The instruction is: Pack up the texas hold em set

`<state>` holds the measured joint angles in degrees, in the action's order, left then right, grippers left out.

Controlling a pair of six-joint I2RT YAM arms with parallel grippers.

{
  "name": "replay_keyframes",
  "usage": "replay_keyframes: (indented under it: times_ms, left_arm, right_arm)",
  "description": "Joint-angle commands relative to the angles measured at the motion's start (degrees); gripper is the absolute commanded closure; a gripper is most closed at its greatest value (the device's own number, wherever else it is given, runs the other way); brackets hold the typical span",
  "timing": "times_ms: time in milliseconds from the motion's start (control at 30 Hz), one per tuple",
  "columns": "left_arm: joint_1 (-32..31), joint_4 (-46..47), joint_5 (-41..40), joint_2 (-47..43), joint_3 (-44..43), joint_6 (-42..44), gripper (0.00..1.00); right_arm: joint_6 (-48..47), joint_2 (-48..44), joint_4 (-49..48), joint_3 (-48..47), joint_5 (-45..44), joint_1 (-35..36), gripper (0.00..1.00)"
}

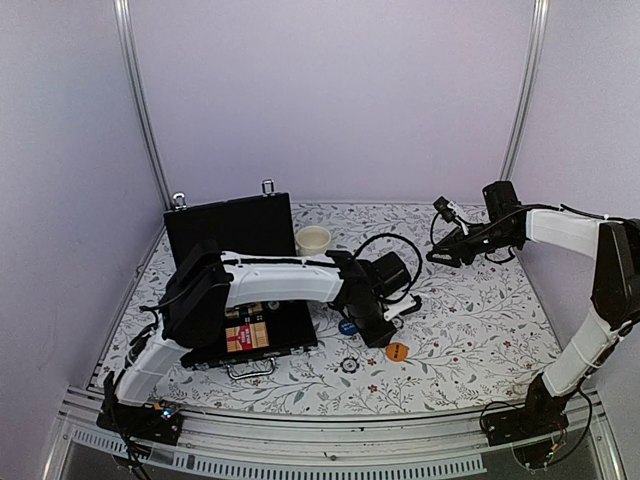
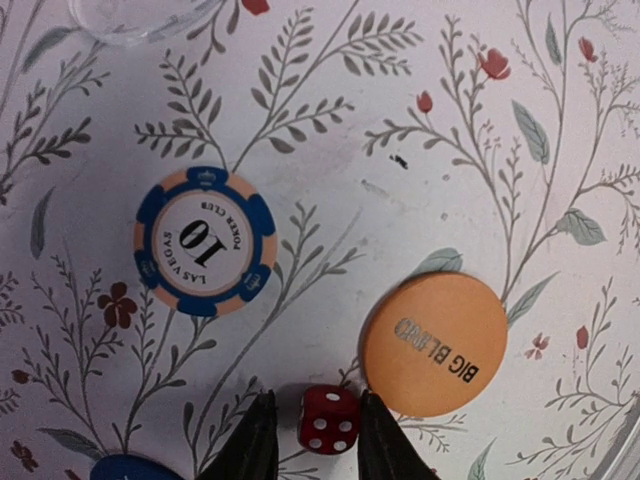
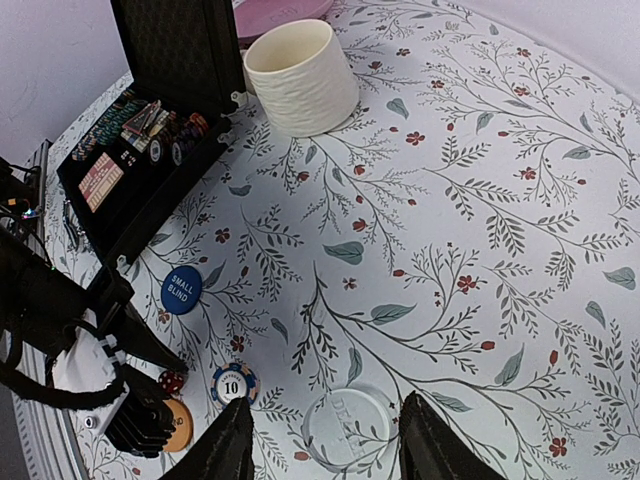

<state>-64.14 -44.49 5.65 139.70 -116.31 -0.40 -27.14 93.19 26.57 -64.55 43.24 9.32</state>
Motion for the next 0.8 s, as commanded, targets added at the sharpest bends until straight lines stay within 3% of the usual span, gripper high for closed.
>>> replay_keyframes:
  times_ms: [0,233,367,533,767]
  left_arm:
    - [-0.21,-1.08,-1.04,0.66,-0.45,0.08,0.72]
    - [-0.08,-1.49,-0.9,-1.31,-0.3,-0.44,0.85]
    - [0.63,-2.23,-1.18,-6.84,3.12,-2.43,0.88]
    - [4.75,3.47,1.21,-21.93,18.6,-8.25,0.88]
    - [15.61,4.81,-3.76,-41.5,40.04,-20.0,0.87]
  right_arm:
    - [-0.73,-0.11,0.59,-1.54,0.26,0.0,0.58]
    - [-0.81,-0.11,0.66,-1.51,0.27,-0.01,0.58]
    - [-0.87,-0.15,0.68,-1.44,0.26,-0.08,0.58]
    - [-1.07,0.13,0.72,-1.45,0.13,0.01,0.58]
    - [-1.1,0.65,0.85,-1.54,0.68,-0.01,0.58]
